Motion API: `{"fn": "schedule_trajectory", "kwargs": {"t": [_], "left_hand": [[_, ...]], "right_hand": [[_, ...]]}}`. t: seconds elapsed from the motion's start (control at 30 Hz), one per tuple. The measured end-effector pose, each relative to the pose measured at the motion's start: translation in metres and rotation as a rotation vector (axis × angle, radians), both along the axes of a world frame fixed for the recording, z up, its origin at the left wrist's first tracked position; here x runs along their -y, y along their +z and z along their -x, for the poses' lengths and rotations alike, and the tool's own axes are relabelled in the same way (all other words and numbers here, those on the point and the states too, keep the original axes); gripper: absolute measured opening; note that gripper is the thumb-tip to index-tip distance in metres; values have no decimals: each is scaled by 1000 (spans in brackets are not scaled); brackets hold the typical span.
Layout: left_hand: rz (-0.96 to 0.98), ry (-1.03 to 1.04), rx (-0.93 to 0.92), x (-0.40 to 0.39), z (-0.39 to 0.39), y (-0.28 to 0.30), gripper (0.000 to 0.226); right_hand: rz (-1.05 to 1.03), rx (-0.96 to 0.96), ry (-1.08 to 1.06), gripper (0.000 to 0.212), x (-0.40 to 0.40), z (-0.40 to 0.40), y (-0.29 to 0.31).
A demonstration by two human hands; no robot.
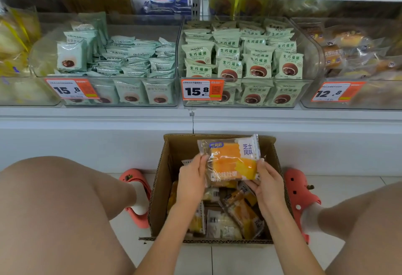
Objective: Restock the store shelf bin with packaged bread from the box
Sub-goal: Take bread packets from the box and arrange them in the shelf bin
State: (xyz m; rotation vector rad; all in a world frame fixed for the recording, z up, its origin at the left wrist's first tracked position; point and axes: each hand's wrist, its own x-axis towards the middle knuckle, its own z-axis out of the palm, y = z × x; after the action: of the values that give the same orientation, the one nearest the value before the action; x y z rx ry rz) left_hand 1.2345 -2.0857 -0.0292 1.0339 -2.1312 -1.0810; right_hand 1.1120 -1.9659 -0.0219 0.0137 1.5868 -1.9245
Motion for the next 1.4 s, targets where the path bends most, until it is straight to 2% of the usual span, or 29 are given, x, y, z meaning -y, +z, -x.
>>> {"fn": "schedule_trajectory", "kwargs": {"t": [0.13, 0.2, 0.27, 0.37, 0.43, 0.5, 0.57, 0.63, 0.73, 0.8, 0.97, 1.07, 1.17, 1.27, 1.4], "left_hand": [[158, -65, -72, 21, 2, 41, 31], [221, -73, -74, 32, 7, 67, 27], [275, -56, -143, 42, 14, 100, 22], [348, -32, -294, 64, 24, 161, 24], [536, 83, -304, 84, 36, 201, 33], [827, 219, -281, 102, 50, 241, 41], [1102, 283, -274, 117, 73, 276, 36], [1256, 288, -187, 134, 104, 305, 44], [1235, 267, 111, 164, 143, 322, 82], [1231, 245, 187, 177, 155, 319, 92], [1293, 236, 156, 189, 161, 309, 88], [1298, 252, 168, 187, 161, 310, 87], [1287, 255, 199, 187, 160, 310, 86], [1273, 238, 206, 185, 159, 311, 86], [1242, 239, 239, 183, 157, 313, 85]], "right_hand": [[-18, -142, 256, 20, 4, 15, 35], [-84, -274, 326, 19, 13, 23, 65], [-104, -365, 319, 25, 22, 30, 101], [8, -505, 261, 30, 34, 52, 171], [97, -632, 190, 23, 43, 71, 222], [168, -745, 82, 11, 56, 93, 272], [190, -851, -10, 13, 76, 115, 322], [248, -935, -35, 10, 100, 134, 366], [285, -1005, -35, 20, 150, 163, 411], [249, -1040, 3, 30, 186, 175, 429], [49, -1082, 248, 35, 247, 175, 427], [26, -1095, 160, 40, 254, 170, 422], [-61, -1198, 79, 59, 253, 173, 425], [-177, -1235, 112, 70, 252, 176, 426], [-253, -1200, 117, 72, 248, 169, 427]]}}
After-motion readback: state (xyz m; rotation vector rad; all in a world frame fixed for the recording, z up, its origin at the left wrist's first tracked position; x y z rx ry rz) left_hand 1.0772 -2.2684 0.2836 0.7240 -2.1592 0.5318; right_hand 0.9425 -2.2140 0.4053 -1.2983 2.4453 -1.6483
